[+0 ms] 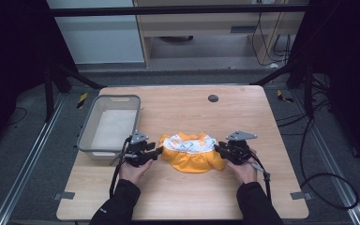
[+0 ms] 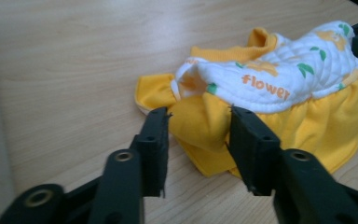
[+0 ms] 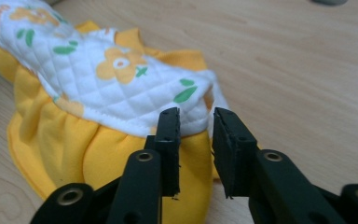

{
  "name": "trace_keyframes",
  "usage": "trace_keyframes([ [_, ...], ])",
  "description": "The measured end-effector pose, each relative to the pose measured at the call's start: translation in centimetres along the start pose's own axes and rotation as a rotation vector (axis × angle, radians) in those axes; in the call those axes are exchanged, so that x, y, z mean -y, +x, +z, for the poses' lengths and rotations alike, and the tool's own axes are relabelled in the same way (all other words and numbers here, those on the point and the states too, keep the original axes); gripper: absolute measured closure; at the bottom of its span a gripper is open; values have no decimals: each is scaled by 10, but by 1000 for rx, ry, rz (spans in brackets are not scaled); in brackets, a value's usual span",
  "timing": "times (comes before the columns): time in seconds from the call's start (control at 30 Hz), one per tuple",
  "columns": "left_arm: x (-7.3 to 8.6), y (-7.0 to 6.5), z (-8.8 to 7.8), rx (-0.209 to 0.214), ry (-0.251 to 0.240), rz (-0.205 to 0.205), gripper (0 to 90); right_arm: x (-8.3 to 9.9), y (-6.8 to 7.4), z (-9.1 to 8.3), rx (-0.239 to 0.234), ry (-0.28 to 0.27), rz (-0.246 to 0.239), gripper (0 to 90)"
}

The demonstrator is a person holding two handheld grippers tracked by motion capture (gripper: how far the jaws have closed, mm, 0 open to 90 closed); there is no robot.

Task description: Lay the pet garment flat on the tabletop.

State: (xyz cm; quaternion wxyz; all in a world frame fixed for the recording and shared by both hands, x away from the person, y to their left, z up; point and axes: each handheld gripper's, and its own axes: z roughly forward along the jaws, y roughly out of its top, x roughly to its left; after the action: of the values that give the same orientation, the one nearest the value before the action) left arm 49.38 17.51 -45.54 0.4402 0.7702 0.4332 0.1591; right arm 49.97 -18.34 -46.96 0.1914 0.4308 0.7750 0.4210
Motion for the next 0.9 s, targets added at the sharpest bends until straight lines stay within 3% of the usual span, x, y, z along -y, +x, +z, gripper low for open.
trace_keyframes([
  [0.03,0,0,0,0,0,0,497,0,0,0,0,0,0,697],
  [0.07,1,2,-11,2,-21,21,473,-2,-1,-13,-8,-40,-3,660],
  [0.17,4,5,-21,17,-34,31,426,-1,-2,-26,-8,-64,-23,632],
  [0.2,9,6,-29,23,-26,47,413,2,-2,-39,-19,-79,-39,588],
  [0.3,18,5,-34,31,-4,67,404,13,-1,-50,-31,-74,-57,539],
  [0.37,23,3,-31,17,25,102,396,22,-1,-54,-39,-58,-56,519],
  [0.53,29,0,-20,16,54,114,396,41,-2,-50,-63,-16,-39,494],
  [0.57,32,-2,-13,7,80,134,397,46,-2,-44,-60,13,-39,493],
  [0.73,35,-6,0,6,106,179,426,45,-4,-28,-63,42,-19,489],
  [0.8,35,-6,2,7,108,176,447,45,-5,-25,-68,46,-18,492],
  [0.83,35,-6,4,13,113,175,533,44,-5,-18,-74,61,-20,517],
  [0.9,35,-7,7,-1,129,202,564,44,-6,-16,-80,68,-23,533],
])
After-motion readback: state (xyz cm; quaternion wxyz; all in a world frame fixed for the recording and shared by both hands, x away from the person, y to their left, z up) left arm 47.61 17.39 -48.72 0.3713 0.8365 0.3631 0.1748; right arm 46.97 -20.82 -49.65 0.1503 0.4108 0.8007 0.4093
